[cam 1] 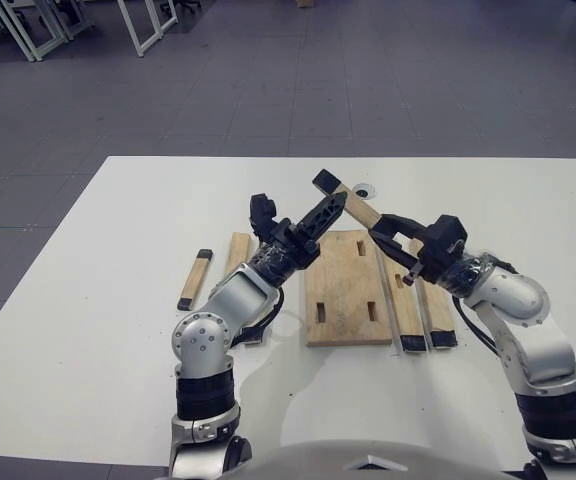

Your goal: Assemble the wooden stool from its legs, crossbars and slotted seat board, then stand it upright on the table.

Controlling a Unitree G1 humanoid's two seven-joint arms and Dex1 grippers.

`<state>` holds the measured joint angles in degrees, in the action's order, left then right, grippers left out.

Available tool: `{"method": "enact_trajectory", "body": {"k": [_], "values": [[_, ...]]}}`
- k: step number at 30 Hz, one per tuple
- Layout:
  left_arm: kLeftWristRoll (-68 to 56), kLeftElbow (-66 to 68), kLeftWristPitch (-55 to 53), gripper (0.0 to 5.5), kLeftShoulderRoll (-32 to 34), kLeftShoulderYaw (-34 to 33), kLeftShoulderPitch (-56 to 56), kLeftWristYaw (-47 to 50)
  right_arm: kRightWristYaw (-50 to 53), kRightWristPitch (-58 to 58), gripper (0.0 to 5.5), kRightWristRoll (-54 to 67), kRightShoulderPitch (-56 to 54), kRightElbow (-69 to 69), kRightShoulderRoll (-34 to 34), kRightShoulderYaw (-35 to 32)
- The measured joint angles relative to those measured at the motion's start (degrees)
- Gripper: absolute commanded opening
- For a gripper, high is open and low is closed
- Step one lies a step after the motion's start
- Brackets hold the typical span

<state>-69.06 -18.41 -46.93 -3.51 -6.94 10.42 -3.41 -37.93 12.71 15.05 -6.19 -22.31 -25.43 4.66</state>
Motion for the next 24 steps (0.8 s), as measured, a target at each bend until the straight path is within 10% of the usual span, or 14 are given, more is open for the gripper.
{"method": "enact_trajectory", "body": {"k": [7,24], "values": [[-0.9,1.2,0.3,3.01,0.0,-0.3,0.0,0.2,-3.4,0.2,1.27,2.4,1.2,-3.0,-0.8,0.7],[-6.6,1.9,0.2,0.48,1.1,-1.7,-0.6,1.1,-6.1,2.7,1.27,7.1,3.6,-3.5,-3.1,0.3]]}}
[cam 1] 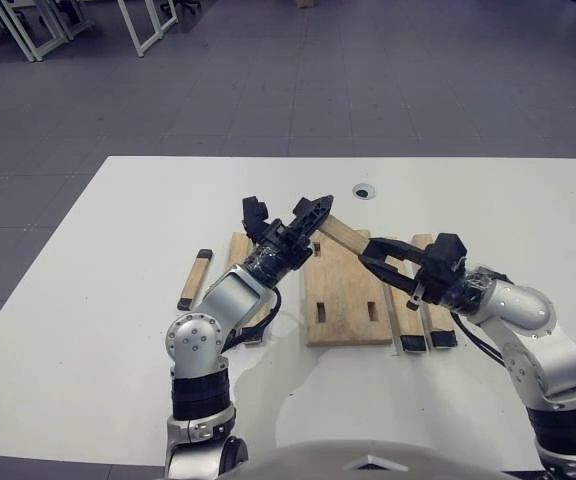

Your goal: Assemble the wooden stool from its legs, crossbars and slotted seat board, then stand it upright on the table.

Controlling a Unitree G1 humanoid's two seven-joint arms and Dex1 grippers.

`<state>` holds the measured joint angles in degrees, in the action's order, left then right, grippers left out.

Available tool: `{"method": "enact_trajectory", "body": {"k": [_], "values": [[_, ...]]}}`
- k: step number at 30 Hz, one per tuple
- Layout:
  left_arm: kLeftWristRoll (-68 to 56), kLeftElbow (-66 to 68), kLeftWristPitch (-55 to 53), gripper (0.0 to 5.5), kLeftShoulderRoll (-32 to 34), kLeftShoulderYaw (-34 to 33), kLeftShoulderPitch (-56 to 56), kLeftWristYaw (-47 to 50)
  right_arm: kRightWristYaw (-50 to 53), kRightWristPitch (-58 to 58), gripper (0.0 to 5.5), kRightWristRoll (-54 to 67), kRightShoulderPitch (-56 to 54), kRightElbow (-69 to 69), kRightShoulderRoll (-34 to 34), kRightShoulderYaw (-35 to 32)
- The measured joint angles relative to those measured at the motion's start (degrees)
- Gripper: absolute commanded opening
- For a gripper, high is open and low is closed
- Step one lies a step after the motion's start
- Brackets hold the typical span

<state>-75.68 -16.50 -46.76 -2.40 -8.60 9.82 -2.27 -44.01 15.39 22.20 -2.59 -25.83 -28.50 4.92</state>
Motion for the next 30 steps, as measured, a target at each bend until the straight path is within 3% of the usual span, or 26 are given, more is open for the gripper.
{"method": "enact_trajectory", "body": {"k": [5,6,13,17,21,24,30], "values": [[-1.7,1.4,0.0,0.45,0.0,-0.1,-0.1,1.7,-0.2,-0.8,1.27,-1.1,0.1,0.7,-0.8,0.2],[-1.9,1.7,0.0,0.45,0.0,-0.1,-0.1,1.8,-0.4,-1.4,1.68,-1.6,0.1,1.0,-0.8,0.2],[-2.2,3.0,0.9,0.45,1.8,-2.5,0.3,3.3,-0.8,-2.9,3.08,-2.9,0.3,2.9,-1.8,0.2],[6.0,3.2,5.2,0.45,6.7,-4.5,1.1,2.6,-0.7,-5.3,3.13,-6.4,0.8,5.3,-3.7,-0.2],[26.4,0.9,14.4,0.45,16.8,-6.7,0.3,4.1,3.6,-5.0,3.13,-8.6,1.7,8.8,-3.5,-2.0],[34.4,-2.4,15.2,0.44,18.8,-4.4,-2.9,4.5,5.5,-4.1,3.13,-9.0,2.2,9.1,-2.7,-2.0],[39.1,-4.3,13.1,0.44,18.9,-4.7,-7.4,5.4,7.5,-3.8,3.13,-10.7,4.3,9.2,-2.0,-1.9]]}}
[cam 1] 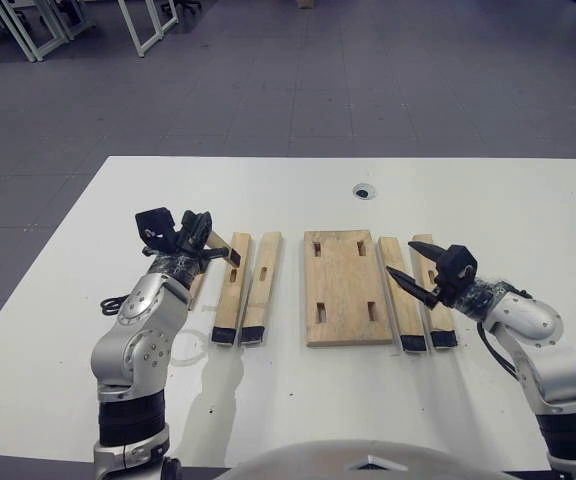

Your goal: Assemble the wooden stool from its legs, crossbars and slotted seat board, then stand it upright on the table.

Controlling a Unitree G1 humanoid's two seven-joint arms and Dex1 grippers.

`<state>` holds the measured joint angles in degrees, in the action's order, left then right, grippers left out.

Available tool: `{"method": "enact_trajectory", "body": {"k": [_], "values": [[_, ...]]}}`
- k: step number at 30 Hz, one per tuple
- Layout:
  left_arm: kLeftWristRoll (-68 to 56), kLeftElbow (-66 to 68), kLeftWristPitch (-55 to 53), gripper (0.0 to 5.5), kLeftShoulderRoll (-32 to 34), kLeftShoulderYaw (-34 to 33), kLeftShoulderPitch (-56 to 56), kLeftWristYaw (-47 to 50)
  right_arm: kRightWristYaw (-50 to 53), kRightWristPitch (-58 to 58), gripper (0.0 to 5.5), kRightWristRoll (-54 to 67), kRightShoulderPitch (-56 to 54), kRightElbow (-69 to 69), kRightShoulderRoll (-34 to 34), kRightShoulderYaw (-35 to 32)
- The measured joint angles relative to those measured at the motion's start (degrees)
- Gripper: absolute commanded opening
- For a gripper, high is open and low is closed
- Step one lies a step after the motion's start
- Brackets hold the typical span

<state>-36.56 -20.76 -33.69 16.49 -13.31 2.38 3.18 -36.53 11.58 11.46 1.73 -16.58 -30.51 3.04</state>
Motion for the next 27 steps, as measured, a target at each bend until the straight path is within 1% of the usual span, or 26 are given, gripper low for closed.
{"method": "enact_trajectory", "body": {"k": [7,17,22,27], "values": [[1.9,-0.6,-1.6,0.44,-2.6,0.0,-1.7,0.4,0.2,0.0,3.13,-0.5,0.8,0.0,0.0,0.0],[4.4,-4.0,-3.5,0.44,-4.1,-0.7,-3.6,2.1,-0.1,0.0,3.13,-1.1,1.6,0.0,0.0,0.0],[7.0,-3.9,-2.8,0.44,-4.7,0.7,-4.3,1.6,-0.1,0.0,3.13,-1.2,1.5,0.0,0.0,0.0],[13.5,-2.2,-1.5,0.44,-0.6,5.7,-3.6,-1.1,-0.1,0.0,3.13,-1.4,1.5,0.1,0.0,0.0]]}}
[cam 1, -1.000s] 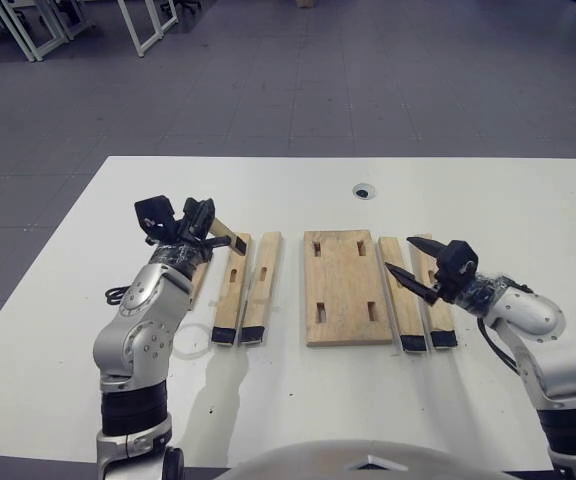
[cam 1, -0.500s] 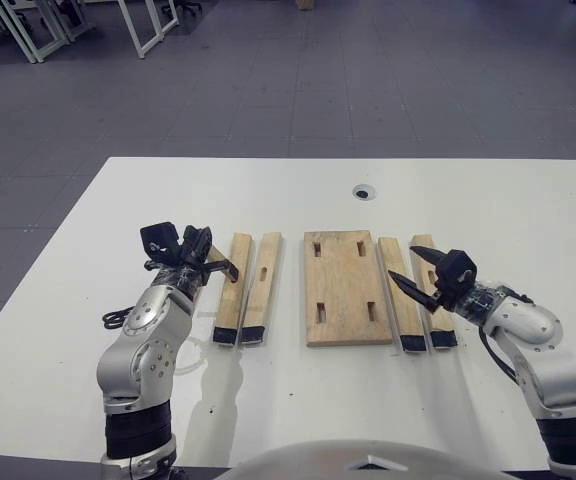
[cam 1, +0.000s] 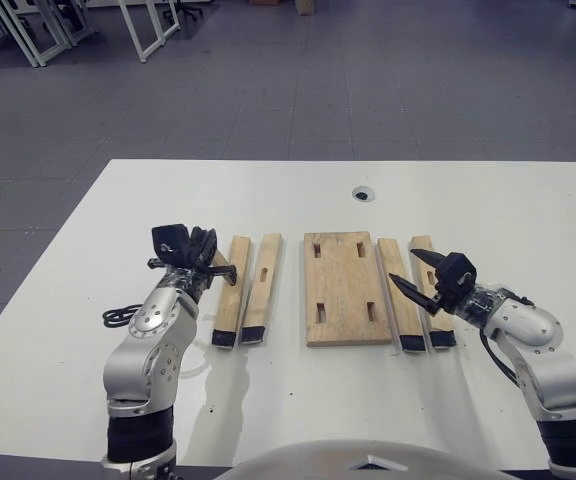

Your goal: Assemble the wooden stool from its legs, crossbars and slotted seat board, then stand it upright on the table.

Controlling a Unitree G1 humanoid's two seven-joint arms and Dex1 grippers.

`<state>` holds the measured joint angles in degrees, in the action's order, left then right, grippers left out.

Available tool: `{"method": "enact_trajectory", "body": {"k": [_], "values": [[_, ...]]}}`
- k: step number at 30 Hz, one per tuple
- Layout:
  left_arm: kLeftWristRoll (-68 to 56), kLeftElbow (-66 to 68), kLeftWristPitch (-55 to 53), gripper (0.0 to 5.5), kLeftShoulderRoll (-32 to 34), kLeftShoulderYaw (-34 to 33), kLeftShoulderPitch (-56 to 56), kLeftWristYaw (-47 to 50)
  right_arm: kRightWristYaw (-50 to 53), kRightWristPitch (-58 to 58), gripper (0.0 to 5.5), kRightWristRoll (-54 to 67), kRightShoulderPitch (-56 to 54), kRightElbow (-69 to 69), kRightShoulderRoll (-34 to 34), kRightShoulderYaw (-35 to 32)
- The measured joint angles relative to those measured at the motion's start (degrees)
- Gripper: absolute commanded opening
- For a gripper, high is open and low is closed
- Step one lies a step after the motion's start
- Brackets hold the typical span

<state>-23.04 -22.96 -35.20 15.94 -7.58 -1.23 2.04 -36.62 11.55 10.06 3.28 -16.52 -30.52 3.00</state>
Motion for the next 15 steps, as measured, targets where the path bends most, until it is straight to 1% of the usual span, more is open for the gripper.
{"method": "enact_trajectory", "body": {"k": [3,8,12,13,15], "values": [[2.0,1.6,1.5,0.44,0.4,1.1,-0.2,-0.8,0.1,0.0,3.13,-0.8,0.0,0.0,0.0,0.0],[0.6,3.3,3.2,0.44,-1.5,-2.2,-0.6,-3.2,0.0,0.0,3.13,-0.9,0.0,0.0,0.0,0.0],[0.8,5.2,5.6,0.44,-1.9,-2.9,-0.4,-4.4,0.0,-0.1,3.13,-1.2,0.0,0.0,0.0,0.1],[1.5,5.7,6.8,0.83,-2.0,-2.7,-0.4,-4.5,0.0,-0.1,3.13,-1.2,0.0,0.0,0.0,0.1],[3.7,7.9,8.1,1.15,-2.8,-1.4,-1.8,-4.5,0.0,-0.1,3.13,-1.2,0.0,0.1,0.0,0.0]]}}
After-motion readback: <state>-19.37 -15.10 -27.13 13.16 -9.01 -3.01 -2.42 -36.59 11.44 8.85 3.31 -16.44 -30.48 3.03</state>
